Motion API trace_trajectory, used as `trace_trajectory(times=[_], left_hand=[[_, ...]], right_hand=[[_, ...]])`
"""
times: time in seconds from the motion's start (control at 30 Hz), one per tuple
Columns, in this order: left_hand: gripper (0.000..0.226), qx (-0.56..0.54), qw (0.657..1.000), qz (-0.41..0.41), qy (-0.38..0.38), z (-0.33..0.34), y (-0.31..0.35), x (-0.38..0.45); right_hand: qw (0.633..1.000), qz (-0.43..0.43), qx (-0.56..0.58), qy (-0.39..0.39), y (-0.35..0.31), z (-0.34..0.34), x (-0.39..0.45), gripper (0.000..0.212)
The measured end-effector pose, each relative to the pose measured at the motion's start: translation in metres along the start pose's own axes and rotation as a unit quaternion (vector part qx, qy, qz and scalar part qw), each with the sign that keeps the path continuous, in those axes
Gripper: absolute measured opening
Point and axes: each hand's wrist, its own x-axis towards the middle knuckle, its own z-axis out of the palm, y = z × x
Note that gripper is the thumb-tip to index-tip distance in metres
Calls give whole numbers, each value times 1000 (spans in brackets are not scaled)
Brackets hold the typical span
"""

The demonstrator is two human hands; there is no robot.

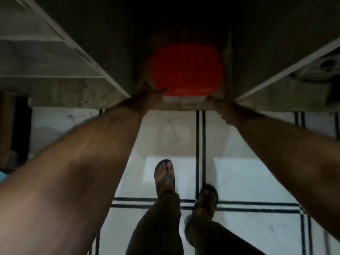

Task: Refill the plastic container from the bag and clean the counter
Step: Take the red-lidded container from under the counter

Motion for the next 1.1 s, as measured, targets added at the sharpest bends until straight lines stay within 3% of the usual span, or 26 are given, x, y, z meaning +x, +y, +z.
trace_trajectory(times=[0.07,0.13,0.27,0.37,0.43,0.53,0.63,0.8,1.0,1.1], left_hand=[[76,-55,998,-10,15,6,-8,28],[75,-78,997,-7,20,17,-16,57],[71,-192,980,-54,-2,41,-39,91],[43,-217,973,-82,15,46,-47,62],[32,-228,970,-84,18,42,-50,20],[37,-201,972,-109,46,25,-54,-68],[20,-183,977,-99,54,4,-47,-174],[17,-200,974,-81,72,-44,-4,-328],[31,-205,971,-18,121,-98,88,-474],[56,-241,958,24,155,-117,128,-527]], right_hand=[[997,47,68,-4,5,2,24,69],[989,65,127,-29,7,3,44,56],[983,55,170,-50,11,4,59,71],[976,79,199,-33,12,-2,33,45],[971,107,213,-23,11,-4,-5,41],[963,177,201,16,5,-7,-86,17],[956,217,192,47,3,-21,-178,5],[969,170,176,30,-35,-67,-326,11],[980,68,178,49,-112,-129,-459,57],[978,5,199,61,-159,-159,-508,56]])
